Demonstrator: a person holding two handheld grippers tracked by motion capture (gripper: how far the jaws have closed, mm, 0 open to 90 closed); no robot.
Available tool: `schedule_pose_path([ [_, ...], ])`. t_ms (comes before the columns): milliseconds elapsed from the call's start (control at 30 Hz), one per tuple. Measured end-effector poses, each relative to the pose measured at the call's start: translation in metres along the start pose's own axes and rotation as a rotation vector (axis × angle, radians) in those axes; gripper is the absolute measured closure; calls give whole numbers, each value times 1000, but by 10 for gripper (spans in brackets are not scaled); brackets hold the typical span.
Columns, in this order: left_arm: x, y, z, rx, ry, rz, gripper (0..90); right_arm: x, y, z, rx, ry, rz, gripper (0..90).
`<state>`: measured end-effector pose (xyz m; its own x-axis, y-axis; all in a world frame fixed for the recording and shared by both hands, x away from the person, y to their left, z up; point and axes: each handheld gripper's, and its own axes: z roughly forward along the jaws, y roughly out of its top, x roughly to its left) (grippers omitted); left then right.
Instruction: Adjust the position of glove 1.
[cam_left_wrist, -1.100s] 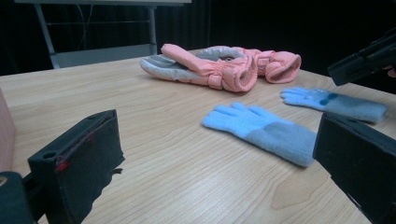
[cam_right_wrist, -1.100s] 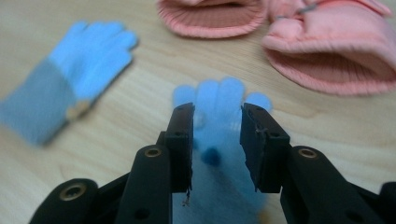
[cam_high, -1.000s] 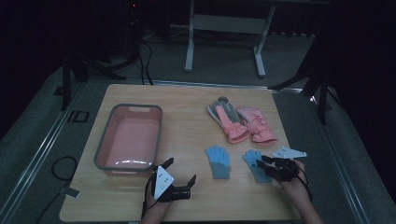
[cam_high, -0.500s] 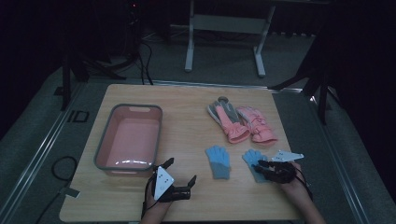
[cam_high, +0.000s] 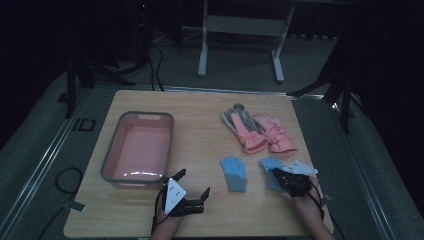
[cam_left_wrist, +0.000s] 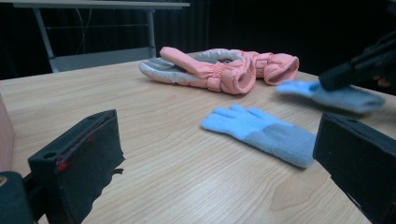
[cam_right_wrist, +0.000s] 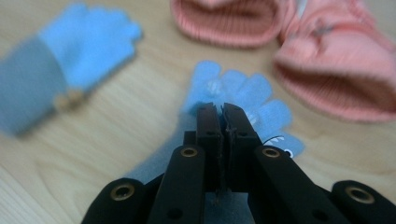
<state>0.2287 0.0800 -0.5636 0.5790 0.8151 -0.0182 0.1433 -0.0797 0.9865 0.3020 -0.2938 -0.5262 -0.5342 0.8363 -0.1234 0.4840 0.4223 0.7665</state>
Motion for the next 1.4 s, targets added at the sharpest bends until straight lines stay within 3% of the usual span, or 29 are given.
schedule_pose_path([
  [67,0,0,0,-1,1,0,14,4,11,-5,-21,24,16,865],
  [267,0,0,0,0,1,3,14,24,42,-11,-58,62,-12,865],
  [633,0,0,0,0,-1,2,14,63,72,7,-74,139,-70,865],
  [867,-1,0,0,1,0,7,14,82,69,26,-35,176,-88,865],
  [1400,-1,0,0,5,-9,4,14,92,52,51,38,212,-74,857],
])
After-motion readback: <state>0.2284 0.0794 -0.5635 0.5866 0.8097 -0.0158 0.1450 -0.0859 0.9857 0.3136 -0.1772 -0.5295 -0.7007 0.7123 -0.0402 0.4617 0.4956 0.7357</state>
